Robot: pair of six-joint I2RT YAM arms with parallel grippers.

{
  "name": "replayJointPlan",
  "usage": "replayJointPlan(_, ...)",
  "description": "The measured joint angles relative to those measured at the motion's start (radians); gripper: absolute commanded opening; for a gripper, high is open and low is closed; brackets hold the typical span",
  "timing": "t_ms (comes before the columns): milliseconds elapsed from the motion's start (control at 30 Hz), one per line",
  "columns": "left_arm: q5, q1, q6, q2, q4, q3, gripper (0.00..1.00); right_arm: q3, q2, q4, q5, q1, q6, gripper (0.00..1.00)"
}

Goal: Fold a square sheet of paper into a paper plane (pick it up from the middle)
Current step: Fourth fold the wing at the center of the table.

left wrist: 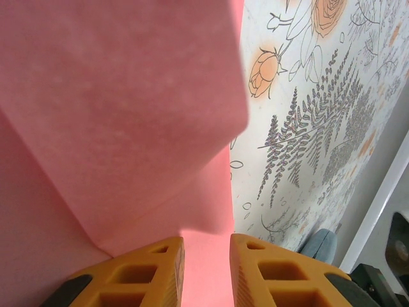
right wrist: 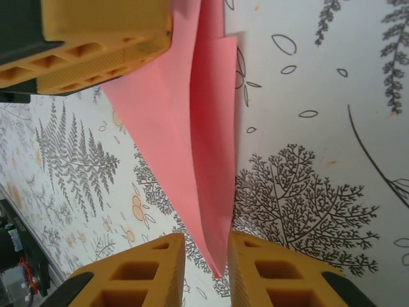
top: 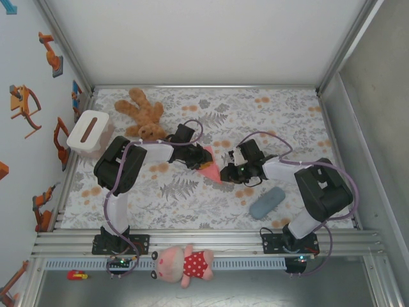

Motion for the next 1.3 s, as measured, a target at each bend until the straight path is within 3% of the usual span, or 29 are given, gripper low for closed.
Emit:
replayJointPlan(700,0.001,0.000,0.000,0.000,0.001,0.000,0.26,0.019,0.068,0.012,-0.054,0.000,-0.001,0.09)
replayJointPlan(1300,0.008,0.000,0.000,-0.001,0.005,0.000,0.29,0.024,0.103,0.018,-0.068,0.000,-0.016,0.08)
